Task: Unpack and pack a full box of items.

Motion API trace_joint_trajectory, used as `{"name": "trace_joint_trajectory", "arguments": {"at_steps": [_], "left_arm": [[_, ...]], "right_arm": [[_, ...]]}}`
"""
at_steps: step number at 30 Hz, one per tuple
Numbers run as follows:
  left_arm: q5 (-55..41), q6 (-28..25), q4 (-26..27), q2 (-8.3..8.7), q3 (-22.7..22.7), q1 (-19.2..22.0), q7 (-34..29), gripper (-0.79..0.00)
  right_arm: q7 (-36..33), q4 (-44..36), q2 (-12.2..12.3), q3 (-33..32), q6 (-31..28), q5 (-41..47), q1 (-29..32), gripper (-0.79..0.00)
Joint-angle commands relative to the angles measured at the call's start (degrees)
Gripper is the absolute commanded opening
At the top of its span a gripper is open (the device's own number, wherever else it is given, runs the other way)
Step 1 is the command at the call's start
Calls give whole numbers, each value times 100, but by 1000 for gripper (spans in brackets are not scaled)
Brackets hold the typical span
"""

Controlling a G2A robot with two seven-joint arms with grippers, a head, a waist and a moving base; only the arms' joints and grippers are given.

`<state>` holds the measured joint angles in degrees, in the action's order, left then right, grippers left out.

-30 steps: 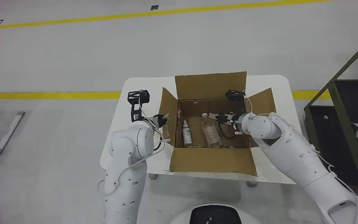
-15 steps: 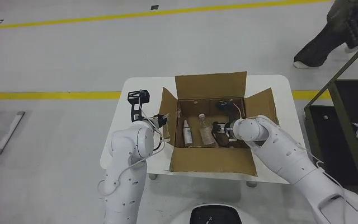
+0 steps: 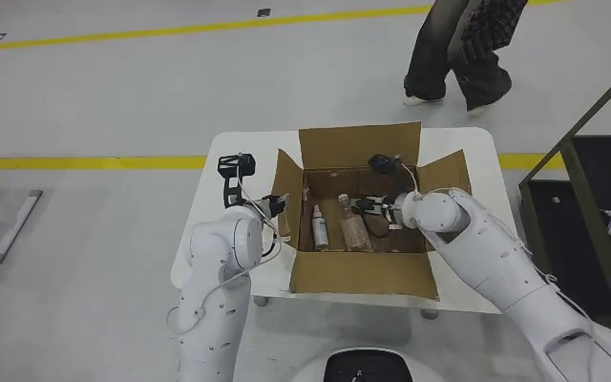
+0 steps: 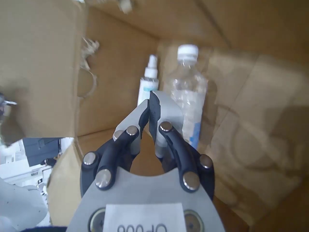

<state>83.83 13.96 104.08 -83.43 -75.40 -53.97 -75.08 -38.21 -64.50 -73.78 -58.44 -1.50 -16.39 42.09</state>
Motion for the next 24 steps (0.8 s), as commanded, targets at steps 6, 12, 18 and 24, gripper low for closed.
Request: {"name": "trace_joint_trajectory", "arguments": {"at_steps": [6, 12, 18, 24], "left_arm": [[0, 0, 0, 0, 0, 0, 0, 0], [0, 0, 0, 0, 0, 0, 0, 0], [0, 0, 0, 0, 0, 0, 0, 0], [0, 0, 0, 0, 0, 0, 0, 0]], "right_arm": [[392, -2873, 596, -2459, 146, -961, 1673, -785], [361, -4290, 798, -3861, 460, -1791, 3004, -785], [332, -4923, 899, -4427, 334, -3147, 3963, -785], [354, -4997, 901, -4511, 362, -3197, 4104, -785]]}}
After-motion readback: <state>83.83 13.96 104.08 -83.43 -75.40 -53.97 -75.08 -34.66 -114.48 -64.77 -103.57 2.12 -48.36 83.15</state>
